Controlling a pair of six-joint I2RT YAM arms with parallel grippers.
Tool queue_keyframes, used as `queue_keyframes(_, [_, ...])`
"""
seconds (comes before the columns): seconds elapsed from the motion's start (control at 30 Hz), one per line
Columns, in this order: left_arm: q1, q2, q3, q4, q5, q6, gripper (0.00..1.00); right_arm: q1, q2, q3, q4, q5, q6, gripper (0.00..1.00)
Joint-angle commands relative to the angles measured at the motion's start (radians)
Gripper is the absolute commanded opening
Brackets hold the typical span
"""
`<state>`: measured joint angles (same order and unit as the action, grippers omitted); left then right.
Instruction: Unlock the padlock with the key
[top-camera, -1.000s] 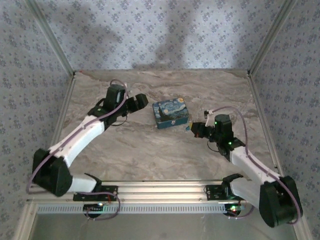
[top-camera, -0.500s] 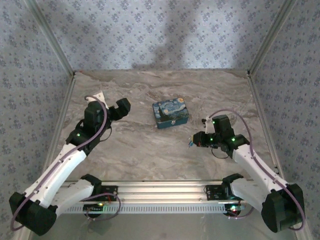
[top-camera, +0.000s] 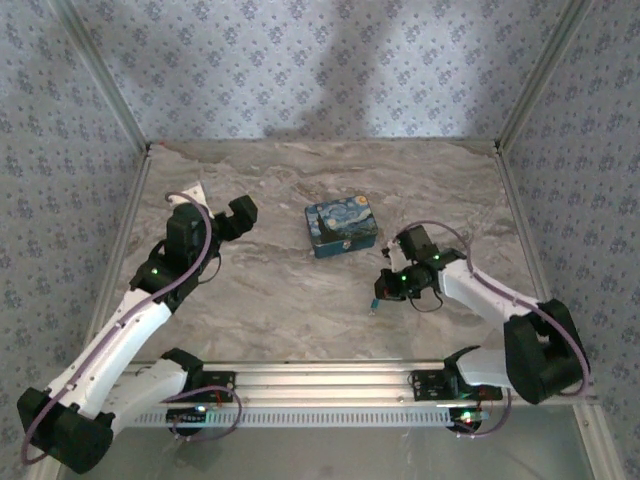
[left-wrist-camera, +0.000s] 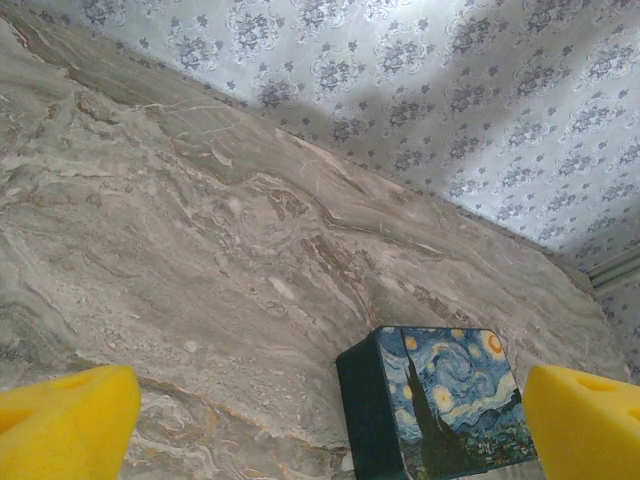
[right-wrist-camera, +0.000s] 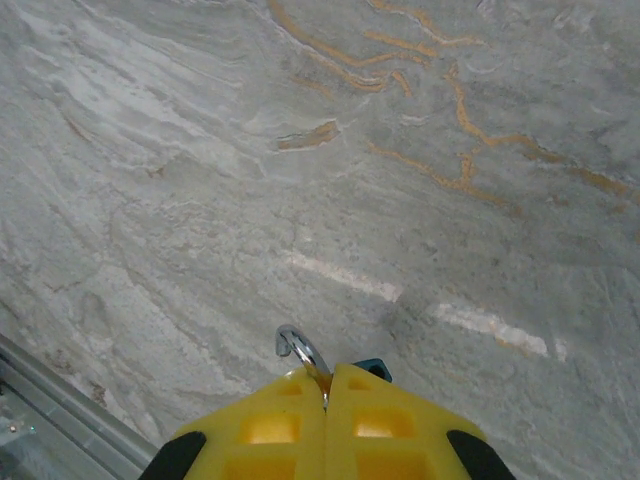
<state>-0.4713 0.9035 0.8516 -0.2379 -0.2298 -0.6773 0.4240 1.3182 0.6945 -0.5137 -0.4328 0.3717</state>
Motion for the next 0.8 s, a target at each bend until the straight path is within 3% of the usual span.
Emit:
queue_keyframes(0.0, [0.009, -0.021, -0.016, -0.019, -0.017, 0.017, 0.98, 0.008, 0.060, 0.034, 0.028, -0.002, -0.019, 0.00])
queue_keyframes(0.37, [0.011, -0.026, -0.019, -0.027, -0.016, 0.016, 0.98, 0.019, 0.208, 0.074, 0.109, -0.014, 0.000, 0.03])
queue_keyframes(0.6, [0.015, -0.034, -0.021, -0.032, -0.019, 0.018, 0.98, 0.020, 0.225, 0.083, 0.123, -0.010, -0.001, 0.05])
queue_keyframes(0.77, [0.015, -0.034, -0.023, -0.032, -0.018, 0.016, 0.98, 0.021, 0.219, 0.086, 0.125, -0.005, -0.001, 0.14])
